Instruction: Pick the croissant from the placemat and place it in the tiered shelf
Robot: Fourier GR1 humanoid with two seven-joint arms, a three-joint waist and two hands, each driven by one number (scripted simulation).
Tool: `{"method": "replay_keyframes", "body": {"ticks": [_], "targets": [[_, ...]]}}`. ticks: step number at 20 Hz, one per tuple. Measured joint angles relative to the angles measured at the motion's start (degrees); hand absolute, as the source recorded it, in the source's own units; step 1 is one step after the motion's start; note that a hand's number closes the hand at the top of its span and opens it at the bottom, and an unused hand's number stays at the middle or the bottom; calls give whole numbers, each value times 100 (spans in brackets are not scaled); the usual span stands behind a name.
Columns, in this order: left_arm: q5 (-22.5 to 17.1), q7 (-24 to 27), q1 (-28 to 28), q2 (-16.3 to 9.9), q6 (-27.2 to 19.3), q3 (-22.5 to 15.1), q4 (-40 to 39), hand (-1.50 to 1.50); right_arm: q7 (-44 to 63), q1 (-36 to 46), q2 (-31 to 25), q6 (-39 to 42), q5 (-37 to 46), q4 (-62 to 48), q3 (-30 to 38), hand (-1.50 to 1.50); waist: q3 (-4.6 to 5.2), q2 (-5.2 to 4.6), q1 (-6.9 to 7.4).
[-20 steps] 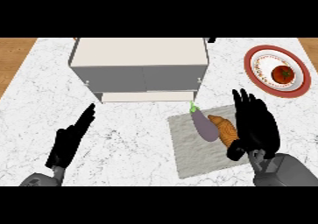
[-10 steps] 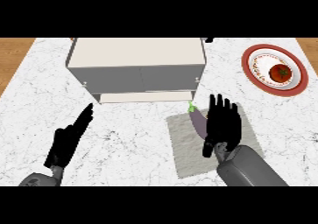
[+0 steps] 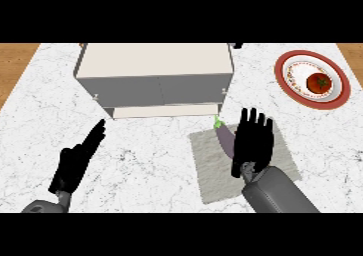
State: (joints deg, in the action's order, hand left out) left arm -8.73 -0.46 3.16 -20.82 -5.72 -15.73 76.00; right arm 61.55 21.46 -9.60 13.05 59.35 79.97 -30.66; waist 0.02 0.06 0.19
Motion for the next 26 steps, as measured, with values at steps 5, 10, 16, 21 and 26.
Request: {"method": "replay_keyframes", "body": {"ticks": [5, 10, 16, 21, 26], "targets": [[99, -91, -100, 48, 20, 90, 152, 0, -134, -117, 28, 108, 273, -81, 213, -150, -1, 0, -3], [218, -128, -144, 140, 73, 169, 237, 0, -242, -184, 166, 272, 511, -164, 380, -150, -2, -1, -8], [372, -125, -195, 274, 173, 291, 190, 0, -432, -239, 289, 265, 851, -596, 624, -150, -2, -5, -5], [544, -158, -288, 411, 280, 381, 303, 0, -639, -195, 402, 190, 1049, -986, 926, -150, -1, -2, -1], [705, -79, -256, 564, 408, 555, 175, 0, -826, -179, 530, -3, 1198, -1233, 1164, 150, 18, 31, 5]]}}
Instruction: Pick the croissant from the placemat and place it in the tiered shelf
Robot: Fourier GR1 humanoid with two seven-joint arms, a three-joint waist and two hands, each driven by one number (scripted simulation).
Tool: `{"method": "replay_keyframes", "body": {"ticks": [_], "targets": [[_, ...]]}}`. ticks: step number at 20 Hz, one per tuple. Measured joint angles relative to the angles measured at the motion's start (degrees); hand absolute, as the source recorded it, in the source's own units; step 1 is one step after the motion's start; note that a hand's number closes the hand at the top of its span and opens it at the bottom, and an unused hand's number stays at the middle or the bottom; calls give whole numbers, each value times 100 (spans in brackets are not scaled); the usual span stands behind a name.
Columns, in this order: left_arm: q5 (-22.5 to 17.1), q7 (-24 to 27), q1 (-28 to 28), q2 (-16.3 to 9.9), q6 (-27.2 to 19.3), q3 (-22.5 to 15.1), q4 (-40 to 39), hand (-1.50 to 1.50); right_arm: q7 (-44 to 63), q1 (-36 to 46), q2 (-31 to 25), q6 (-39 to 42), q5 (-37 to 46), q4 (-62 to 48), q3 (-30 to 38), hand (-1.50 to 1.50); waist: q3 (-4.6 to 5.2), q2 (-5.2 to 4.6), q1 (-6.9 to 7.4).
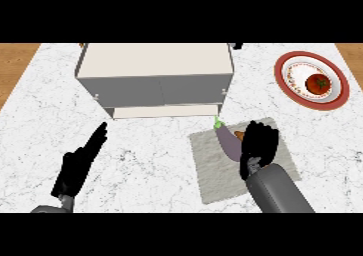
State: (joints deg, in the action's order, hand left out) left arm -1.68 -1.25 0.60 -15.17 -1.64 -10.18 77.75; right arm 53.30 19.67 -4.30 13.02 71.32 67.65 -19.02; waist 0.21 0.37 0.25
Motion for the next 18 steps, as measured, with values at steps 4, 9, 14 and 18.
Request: {"method": "replay_keyframes", "body": {"ticks": [4, 9, 14, 18], "targets": [[-5, -27, -74, -45, 148, 117, 111, 0, -496, 80, -102, -123, -56, -211, 103, 150, 12, 22, 15], [72, -116, 66, 62, 213, 235, 42, 0, -734, 169, -29, -329, 91, -394, 121, 150, 16, 28, 10], [91, -77, -9, -3, 364, 401, 79, 0, -601, 128, 72, -698, 501, -411, -9, 150, 25, 34, 9], [236, -213, -135, 127, 290, 322, 298, 0, -453, 32, 28, -601, 733, 32, -82, 150, 5, 6, -16]]}}
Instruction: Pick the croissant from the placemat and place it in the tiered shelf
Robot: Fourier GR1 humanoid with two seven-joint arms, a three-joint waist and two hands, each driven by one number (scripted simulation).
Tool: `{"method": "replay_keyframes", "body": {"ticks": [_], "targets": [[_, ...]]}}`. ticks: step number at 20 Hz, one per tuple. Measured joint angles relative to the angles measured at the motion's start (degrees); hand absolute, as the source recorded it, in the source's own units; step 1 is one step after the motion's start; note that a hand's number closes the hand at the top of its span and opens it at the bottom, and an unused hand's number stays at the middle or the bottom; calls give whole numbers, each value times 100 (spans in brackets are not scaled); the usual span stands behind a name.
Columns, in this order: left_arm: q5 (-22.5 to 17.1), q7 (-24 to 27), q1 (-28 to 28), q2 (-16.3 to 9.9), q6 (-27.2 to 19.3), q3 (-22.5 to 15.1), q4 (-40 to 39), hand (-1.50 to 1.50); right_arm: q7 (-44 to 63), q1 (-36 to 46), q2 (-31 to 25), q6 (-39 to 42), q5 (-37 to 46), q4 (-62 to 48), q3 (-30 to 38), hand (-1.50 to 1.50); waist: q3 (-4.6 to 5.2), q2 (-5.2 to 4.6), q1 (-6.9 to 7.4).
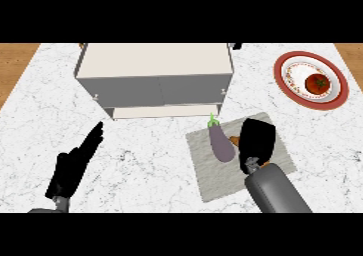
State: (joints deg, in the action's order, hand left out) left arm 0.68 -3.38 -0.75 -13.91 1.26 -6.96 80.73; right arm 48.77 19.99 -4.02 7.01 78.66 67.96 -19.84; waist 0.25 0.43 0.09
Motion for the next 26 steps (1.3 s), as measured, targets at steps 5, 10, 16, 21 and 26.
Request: {"method": "replay_keyframes", "body": {"ticks": [5, 10, 16, 21, 26], "targets": [[46, -40, 141, 67, -21, 43, -128, 0, 573, -403, 270, 118, -523, 1172, -742, 150, -17, -13, -26], [47, -48, 39, 78, 14, 31, -35, 0, 1199, -675, 328, 168, -1009, 2643, -1615, 150, -22, -4, -20], [68, 70, 19, 110, 33, 63, -136, 0, 1599, -330, 321, 355, -577, 4119, -1989, 150, -19, -2, -31], [80, -47, 157, 97, 73, 74, -74, 0, 1738, 465, 324, 368, -540, 4767, -1661, 150, -19, -11, 1], [106, -38, 184, 139, 93, 67, -109, 0, 1853, 1533, 327, 438, -803, 4559, -1085, 150, -15, -24, 54]]}}
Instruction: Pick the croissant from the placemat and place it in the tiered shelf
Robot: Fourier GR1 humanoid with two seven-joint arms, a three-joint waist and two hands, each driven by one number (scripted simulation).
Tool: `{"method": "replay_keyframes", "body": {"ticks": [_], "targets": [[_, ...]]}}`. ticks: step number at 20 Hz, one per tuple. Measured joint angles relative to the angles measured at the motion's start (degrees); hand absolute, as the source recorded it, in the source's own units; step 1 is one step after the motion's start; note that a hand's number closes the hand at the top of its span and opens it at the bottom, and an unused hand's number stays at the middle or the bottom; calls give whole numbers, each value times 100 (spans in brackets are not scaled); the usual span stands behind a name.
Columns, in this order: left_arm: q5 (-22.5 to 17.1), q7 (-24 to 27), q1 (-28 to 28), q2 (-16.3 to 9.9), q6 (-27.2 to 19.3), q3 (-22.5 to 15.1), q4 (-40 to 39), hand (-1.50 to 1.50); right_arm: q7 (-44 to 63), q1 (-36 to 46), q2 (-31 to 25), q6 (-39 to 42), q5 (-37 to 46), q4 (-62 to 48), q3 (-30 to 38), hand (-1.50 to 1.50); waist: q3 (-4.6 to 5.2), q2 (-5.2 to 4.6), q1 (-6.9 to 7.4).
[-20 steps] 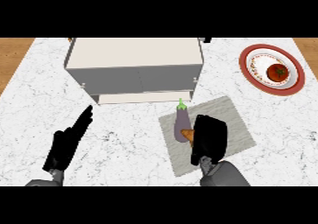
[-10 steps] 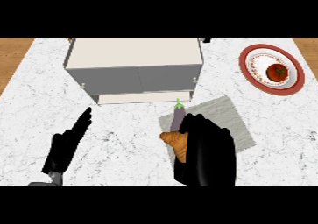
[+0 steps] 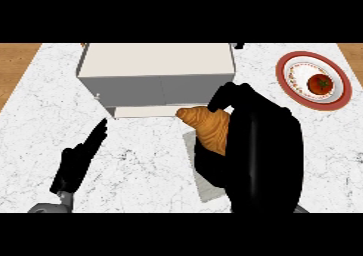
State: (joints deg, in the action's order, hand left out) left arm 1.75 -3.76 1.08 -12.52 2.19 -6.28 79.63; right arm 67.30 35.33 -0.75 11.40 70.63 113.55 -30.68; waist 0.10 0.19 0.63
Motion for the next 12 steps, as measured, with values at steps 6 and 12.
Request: {"method": "replay_keyframes", "body": {"ticks": [6, 12], "targets": [[93, -26, 49, 87, -56, -51, -10, 0, -118, 1206, 17, -16, -161, -1143, 914, 150, 0, -19, 49], [100, -4, 34, 80, -5, -17, 0, 0, -579, 2169, 32, -205, -302, -2736, 1934, 150, -4, -40, 69]]}}
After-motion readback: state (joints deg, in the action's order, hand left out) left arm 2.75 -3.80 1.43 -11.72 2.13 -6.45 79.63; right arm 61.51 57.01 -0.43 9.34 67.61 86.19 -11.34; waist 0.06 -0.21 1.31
